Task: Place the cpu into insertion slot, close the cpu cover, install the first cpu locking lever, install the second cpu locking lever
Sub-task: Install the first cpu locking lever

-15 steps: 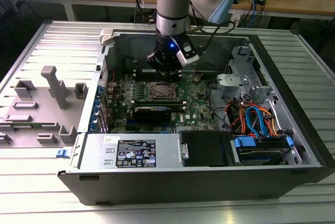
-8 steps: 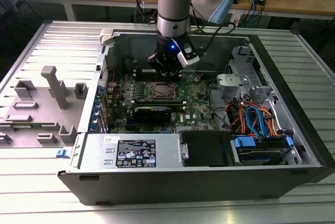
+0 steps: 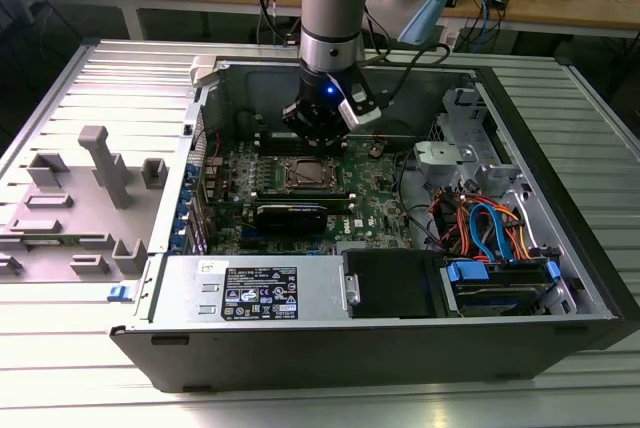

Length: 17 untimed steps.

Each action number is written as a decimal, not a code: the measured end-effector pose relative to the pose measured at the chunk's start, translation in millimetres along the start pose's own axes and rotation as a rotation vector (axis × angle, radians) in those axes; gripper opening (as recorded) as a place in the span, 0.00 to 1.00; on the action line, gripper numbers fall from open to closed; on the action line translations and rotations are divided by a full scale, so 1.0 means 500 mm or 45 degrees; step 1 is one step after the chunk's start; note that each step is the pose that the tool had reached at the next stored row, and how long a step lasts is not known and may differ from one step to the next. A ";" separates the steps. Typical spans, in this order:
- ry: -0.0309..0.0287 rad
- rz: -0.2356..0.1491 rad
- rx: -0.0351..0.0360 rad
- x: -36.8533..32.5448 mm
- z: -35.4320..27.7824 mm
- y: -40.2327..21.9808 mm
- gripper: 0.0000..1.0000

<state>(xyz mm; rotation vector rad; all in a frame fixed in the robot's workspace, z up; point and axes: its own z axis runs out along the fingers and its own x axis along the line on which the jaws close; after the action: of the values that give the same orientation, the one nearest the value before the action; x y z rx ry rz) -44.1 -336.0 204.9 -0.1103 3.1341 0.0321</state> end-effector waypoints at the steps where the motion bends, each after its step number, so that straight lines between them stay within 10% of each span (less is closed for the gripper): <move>1: -0.0001 0.000 0.0000 0.000 -0.001 0.000 0.11; 17: 0.0015 0.000 0.0141 0.000 0.000 0.000 0.11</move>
<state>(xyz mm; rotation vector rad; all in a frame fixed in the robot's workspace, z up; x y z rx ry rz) -44.1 -336.1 205.1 -0.1104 3.1350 0.0147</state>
